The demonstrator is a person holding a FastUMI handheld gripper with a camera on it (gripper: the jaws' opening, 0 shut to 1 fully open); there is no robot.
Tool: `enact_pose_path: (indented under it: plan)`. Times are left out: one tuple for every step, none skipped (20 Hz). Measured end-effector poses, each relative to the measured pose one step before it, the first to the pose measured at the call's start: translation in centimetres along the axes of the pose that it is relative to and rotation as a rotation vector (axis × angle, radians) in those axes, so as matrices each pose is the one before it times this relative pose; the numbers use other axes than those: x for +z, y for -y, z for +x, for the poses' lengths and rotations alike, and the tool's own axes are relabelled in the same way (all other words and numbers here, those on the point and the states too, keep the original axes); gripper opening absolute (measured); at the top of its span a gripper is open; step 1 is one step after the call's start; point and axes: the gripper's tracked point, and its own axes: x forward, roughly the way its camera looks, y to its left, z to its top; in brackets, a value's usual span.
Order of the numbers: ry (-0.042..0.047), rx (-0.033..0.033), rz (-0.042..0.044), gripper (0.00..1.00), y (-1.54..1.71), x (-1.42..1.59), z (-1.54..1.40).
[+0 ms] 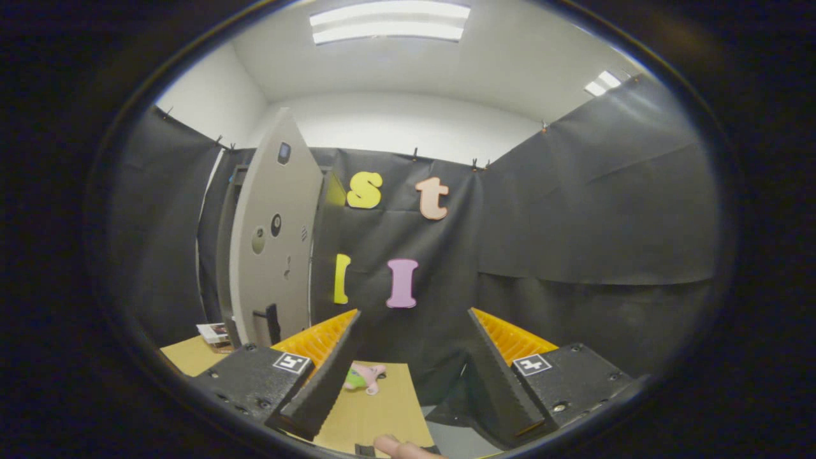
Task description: Open the shoe cabinet door, grab the shoes and put them into the shoe cabinet, then close the shoe cabinet door.
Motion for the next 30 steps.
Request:
enact_pose_path:
  plan:
    - [0.00076, 0.00580, -0.00819, 1.00, -0.044, -0.421, 1.153]
    - [-0.00126, 0.01448, -0.00273, 1.00, -0.303, -0.380, 1.188]
    - [-0.00781, 0.01814, 0.00665, 1.00, -0.433, -0.498, 1.270]
    - [-0.00333, 0.02422, 0.01152, 1.00, -0.687, -0.374, 1.156]
    - [-0.00629, 0.03034, 0.00361, 1.00, -0.909, -0.471, 1.079]
    - [-0.00332, 0.03188, -0.00493, 1.00, -0.906, -0.523, 1.094]
    - [-0.00464, 0.02002, -0.00892, 1.00, -0.595, -0.404, 1.123]
    - [-0.00894, 0.01491, -0.00816, 1.00, -0.653, -0.426, 0.977]
    - [-0.00703, 0.01640, -0.00188, 1.00, -0.640, -0.373, 0.893]
    - [-0.01074, 0.01796, 0.00133, 1.00, -0.684, -0.355, 0.690]
    - [-0.00203, 0.01587, 0.00399, 1.00, -0.509, -0.303, 0.439]
    - [-0.00368, 0.00358, 0.00809, 1.00, -0.409, -0.199, 0.471]
    - [-0.01792, 0.00402, 0.00865, 1.00, -0.503, -0.626, 0.624]
    - [-0.01906, 0.01361, 0.00643, 1.00, -0.742, -0.587, 0.601]
    - [-0.01323, 0.01499, 0.00265, 1.00, -0.781, -0.531, 0.448]
    - [-0.00281, 0.01998, -0.00065, 1.00, -0.773, -0.167, 0.310]
    - [0.00020, 0.02368, -0.00381, 1.00, -0.972, -0.090, 0.347]
    - [-0.00269, 0.02755, -0.00261, 1.00, -1.115, -0.209, 0.504]
    - [-0.00437, 0.03031, -0.00124, 1.00, -1.206, -0.239, 0.280]
    - [-0.00794, 0.02544, -0.00324, 1.00, -0.934, -0.287, 0.412]
    - [-0.00343, 0.02118, -0.00532, 1.00, -1.093, -0.051, 0.045]
    - [0.00071, -0.00534, -0.01393, 1.00, -0.257, 0.109, -0.121]
    - [0.01327, -0.00365, -0.00963, 0.96, -0.132, 0.345, -0.154]
    - [0.00050, -0.00452, -0.00806, 0.96, 0.027, -0.155, -0.074]
    - [-0.00934, -0.00781, 0.00254, 0.95, -0.022, -0.196, -0.024]
    - [-0.01185, -0.00285, 0.00581, 0.95, -0.085, -0.472, -0.104]
    - [-0.01177, -0.00121, -0.00050, 0.95, -0.146, -0.194, -0.027]
    - [-0.00185, -0.00273, -0.00032, 0.94, -0.067, -0.008, -0.043]
    - [-0.00390, -0.00423, -0.00124, 0.94, -0.030, 0.032, 0.060]
    - [0.00200, -0.00306, 0.01151, 0.94, -0.016, -0.114, -0.023]
